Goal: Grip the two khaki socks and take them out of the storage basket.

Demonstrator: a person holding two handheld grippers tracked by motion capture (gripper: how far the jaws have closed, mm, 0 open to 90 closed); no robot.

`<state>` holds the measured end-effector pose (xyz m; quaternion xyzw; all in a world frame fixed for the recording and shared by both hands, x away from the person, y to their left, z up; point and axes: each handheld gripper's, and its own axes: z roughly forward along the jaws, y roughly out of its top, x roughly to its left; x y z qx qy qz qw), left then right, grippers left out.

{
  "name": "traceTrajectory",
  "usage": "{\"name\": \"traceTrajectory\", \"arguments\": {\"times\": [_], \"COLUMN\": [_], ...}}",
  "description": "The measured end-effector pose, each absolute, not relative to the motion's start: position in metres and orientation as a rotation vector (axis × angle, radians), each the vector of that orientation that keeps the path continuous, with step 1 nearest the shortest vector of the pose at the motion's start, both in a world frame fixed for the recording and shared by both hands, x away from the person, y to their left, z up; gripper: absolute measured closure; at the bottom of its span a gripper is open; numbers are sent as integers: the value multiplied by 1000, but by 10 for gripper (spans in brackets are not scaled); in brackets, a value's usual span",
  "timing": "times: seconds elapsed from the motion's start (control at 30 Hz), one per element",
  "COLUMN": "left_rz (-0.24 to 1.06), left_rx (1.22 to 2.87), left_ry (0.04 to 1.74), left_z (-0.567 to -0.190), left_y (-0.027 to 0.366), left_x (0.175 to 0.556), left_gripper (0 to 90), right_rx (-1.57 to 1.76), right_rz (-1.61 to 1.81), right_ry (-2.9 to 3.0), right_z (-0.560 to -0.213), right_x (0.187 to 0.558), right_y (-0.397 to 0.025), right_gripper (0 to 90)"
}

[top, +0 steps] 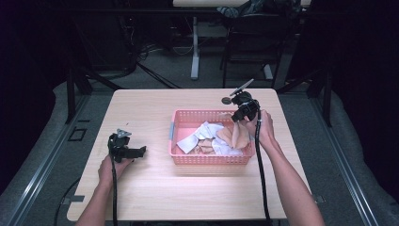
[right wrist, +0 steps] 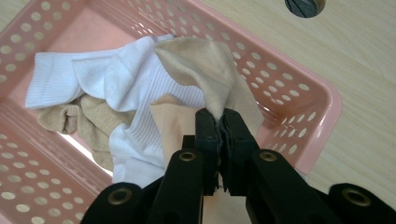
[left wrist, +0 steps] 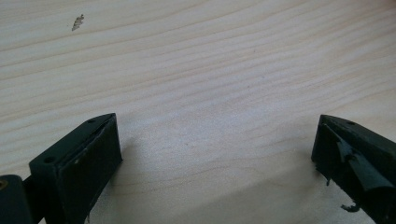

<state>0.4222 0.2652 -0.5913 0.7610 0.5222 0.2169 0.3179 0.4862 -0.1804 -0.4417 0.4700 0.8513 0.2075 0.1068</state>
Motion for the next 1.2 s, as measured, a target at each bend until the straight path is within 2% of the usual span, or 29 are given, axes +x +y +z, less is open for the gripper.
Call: {"name": "traceTrajectory", "arguments": {"times": [1.2], "left_rz": [570], "left_rx": [2002], "left_ry": [1374], "left_z": [-591], "left_y": [265], "left_x": [422], "left_gripper": [10], "right_rx": [1333], "right_rz": [738], "right_ry": [2454], "right_z": [-364], "right_x": [469], "right_y": [-208], "right_gripper": [864]}}
